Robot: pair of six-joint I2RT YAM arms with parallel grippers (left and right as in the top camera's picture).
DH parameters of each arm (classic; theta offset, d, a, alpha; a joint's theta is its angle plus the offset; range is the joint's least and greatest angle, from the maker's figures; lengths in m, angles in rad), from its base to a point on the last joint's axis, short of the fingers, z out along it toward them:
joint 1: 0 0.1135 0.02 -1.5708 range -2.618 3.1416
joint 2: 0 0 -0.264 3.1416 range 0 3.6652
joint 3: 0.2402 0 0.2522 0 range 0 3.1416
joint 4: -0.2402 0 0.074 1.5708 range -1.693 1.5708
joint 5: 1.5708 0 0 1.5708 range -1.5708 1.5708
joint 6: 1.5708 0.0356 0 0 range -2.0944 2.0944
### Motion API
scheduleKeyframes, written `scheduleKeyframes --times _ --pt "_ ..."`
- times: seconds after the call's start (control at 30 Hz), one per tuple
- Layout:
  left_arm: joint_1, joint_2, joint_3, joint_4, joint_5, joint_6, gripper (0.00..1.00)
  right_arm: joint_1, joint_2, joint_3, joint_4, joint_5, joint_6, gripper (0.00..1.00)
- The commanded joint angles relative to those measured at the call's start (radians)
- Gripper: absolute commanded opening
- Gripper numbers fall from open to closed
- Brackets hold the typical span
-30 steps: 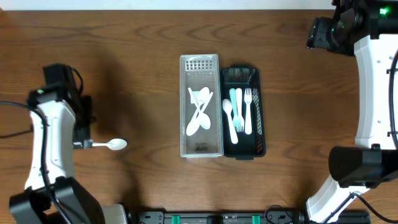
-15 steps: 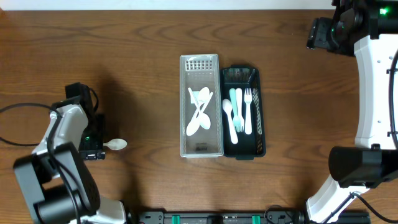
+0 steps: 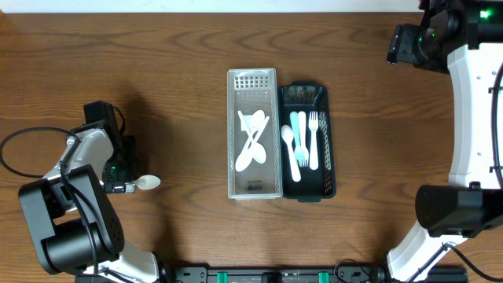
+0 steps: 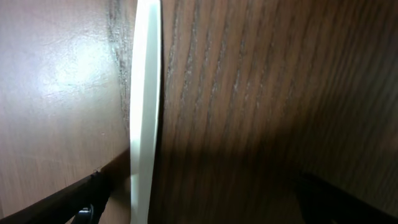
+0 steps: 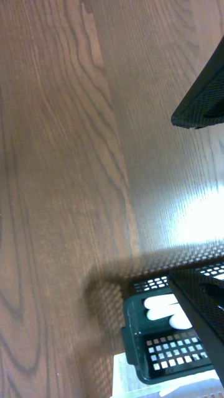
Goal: Pack container
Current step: 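Reach the left gripper to the last white spoon and grasp it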
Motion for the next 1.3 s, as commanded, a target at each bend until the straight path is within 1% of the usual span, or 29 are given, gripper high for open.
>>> scheduleKeyframes --times 0.0,0.1,0.17,0.2,0.27,0.3,0.47,0.53,0.6,0.77,0.97,1.0,1.1,1.27 --pt "0.004 0.042 -0.008 -0.006 0.031 0.05 0.98 -0.008 0.004 -0.006 0.002 0.006 -0.006 0.76" --pt "0.004 0.042 -0.009 -0.006 0.032 0.049 0.99 -0.008 0.004 -0.006 0.003 0.006 -0.006 0.77" --pt "0.004 0.042 -0.009 -0.007 0.032 0.05 0.91 -0.008 0.004 -0.006 0.002 0.007 -0.007 0.77" --pt "0.004 0.042 -0.009 -0.011 0.032 0.05 0.86 -0.008 0.004 -0.006 0.002 0.007 -0.007 0.77" --pt "0.004 0.042 -0.009 -0.031 0.031 0.05 0.73 -0.008 0.004 -0.006 0.003 0.007 -0.007 0.77" --pt "0.004 0.042 -0.009 -0.039 0.031 0.05 0.69 -0.008 0.004 -0.006 0.002 0.007 -0.006 0.77" --pt "0.004 0.042 -0.009 -0.064 0.031 0.05 0.52 -0.008 0.004 -0.006 0.002 0.007 -0.006 0.77" --pt "0.004 0.042 -0.009 -0.071 0.031 0.05 0.44 -0.008 0.004 -0.006 0.002 0.006 -0.006 0.77" --pt "0.004 0.042 -0.009 -0.072 0.031 0.05 0.39 -0.008 0.004 -0.006 0.003 0.007 -0.006 0.77" --pt "0.004 0.042 -0.009 -0.079 0.032 0.05 0.32 -0.008 0.004 -0.006 0.002 0.006 -0.006 0.78" --pt "0.004 0.042 -0.009 -0.1 0.035 0.053 0.31 -0.008 0.004 -0.006 0.002 0.006 -0.006 0.78" --pt "0.005 0.042 -0.009 -0.103 0.035 0.053 0.29 -0.008 0.004 -0.006 0.001 0.006 -0.006 0.78" --pt "0.005 0.042 -0.009 -0.104 0.035 0.053 0.15 -0.008 0.004 -0.006 0.003 0.006 -0.006 0.78" --pt "0.005 0.042 -0.009 -0.105 0.035 0.053 0.11 -0.008 0.004 -0.006 0.006 0.006 -0.006 0.78"
